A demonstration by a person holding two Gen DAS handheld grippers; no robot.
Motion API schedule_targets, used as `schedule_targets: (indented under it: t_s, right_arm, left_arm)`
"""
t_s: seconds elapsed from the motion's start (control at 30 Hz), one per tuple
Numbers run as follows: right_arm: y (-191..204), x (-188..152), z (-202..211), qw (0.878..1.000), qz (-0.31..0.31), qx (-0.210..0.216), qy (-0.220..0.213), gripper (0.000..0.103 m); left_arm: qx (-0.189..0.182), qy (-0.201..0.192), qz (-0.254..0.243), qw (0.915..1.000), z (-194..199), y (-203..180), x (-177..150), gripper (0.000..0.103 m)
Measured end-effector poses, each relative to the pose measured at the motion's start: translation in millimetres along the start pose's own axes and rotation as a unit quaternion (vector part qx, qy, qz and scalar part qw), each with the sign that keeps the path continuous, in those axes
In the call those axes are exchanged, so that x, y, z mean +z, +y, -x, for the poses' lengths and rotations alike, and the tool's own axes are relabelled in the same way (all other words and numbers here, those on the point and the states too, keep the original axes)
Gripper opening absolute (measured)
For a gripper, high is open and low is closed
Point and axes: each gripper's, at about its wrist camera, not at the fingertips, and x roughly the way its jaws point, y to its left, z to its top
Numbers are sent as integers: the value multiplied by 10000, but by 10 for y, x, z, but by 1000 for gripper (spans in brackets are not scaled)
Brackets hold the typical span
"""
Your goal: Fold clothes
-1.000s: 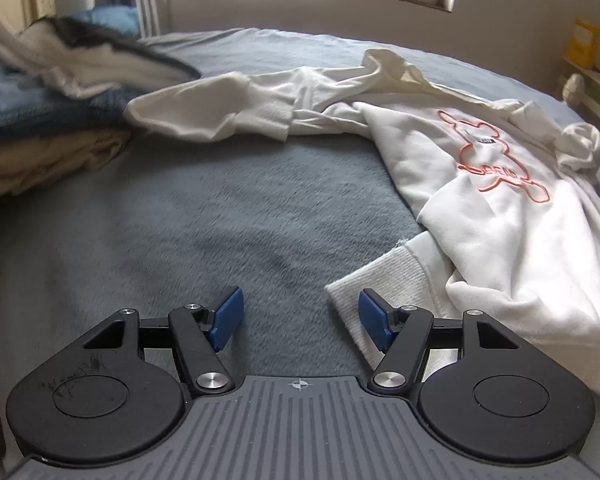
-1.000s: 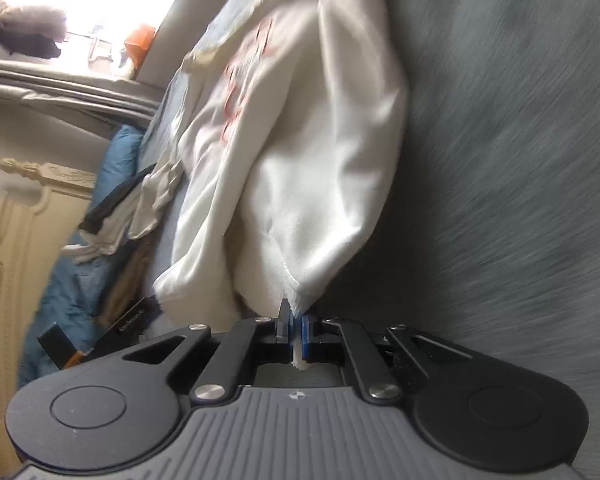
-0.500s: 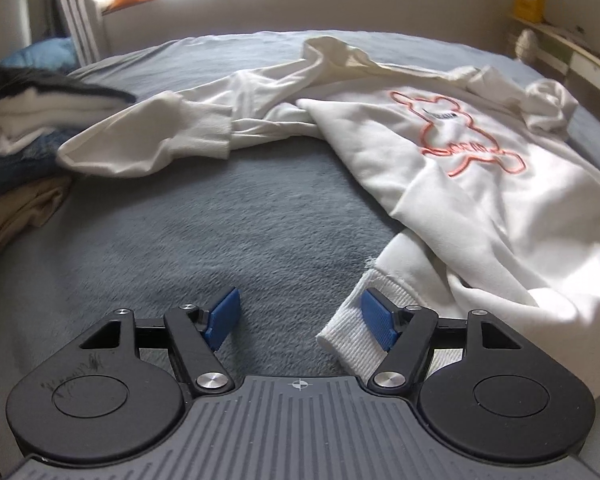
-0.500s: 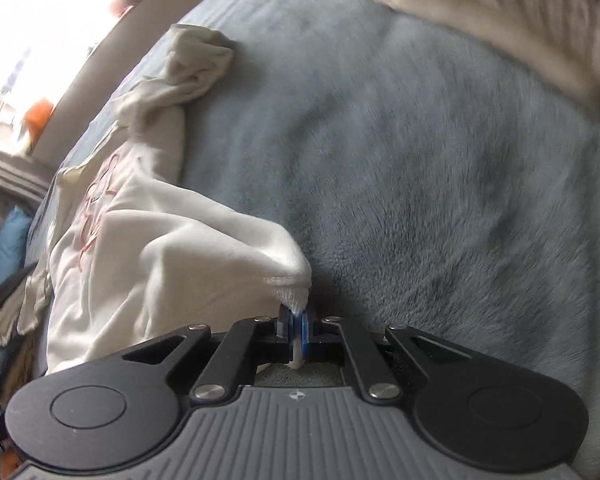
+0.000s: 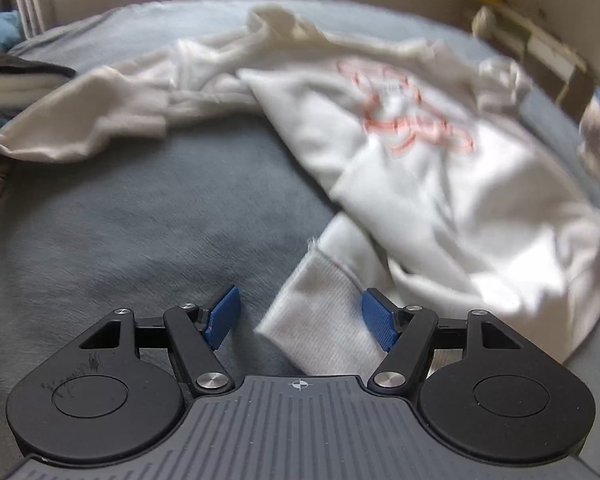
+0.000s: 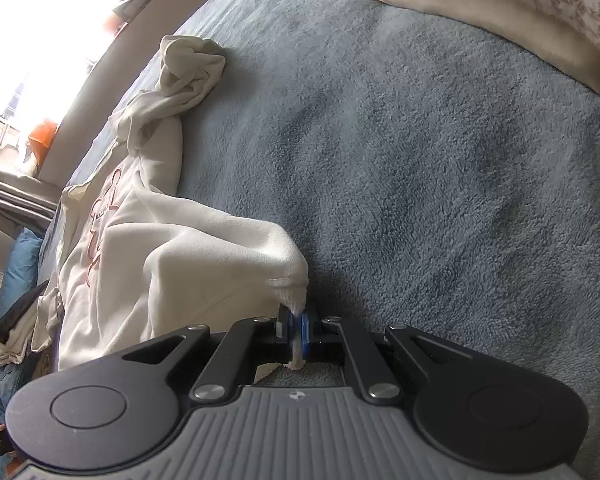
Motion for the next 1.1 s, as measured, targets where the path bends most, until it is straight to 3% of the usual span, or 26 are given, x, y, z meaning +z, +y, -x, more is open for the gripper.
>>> schedule_targets:
  t_s: [0.07,0.17,0.23,0.3,0.7,0.9,1.1]
  right_arm:
    - [0,0,-1,10000,-9,7,-5,4]
    - [1,-1,-3,10000,-22,17,-13,4]
    - [1,-2,-4,10000,-31,24,-18,4]
    - [2,-2,-6,10000,-40,30,-24,4]
    - [-27,26,-11,9999,-57,120,63,4]
    - [-17,53,-11,9998,-5,122,157,4]
    - [-19,40,60,9994,-74,245,219,4]
  left_arm:
    - [61,4,-16,10000,-12,-26,-8,67]
    - [-84,14,274,9996,17,22,-7,43]
    - [-190,30,428,9989,42,50,-9,17]
    - [-215,35,517,9984,93,55,-17,9]
    - [-595,-191,700,9956,855,119,-272,4]
    - [-672,88,1102,9916,1085,225,-583,4]
    - [-628,231,1267,9897,1059,208,-780,3]
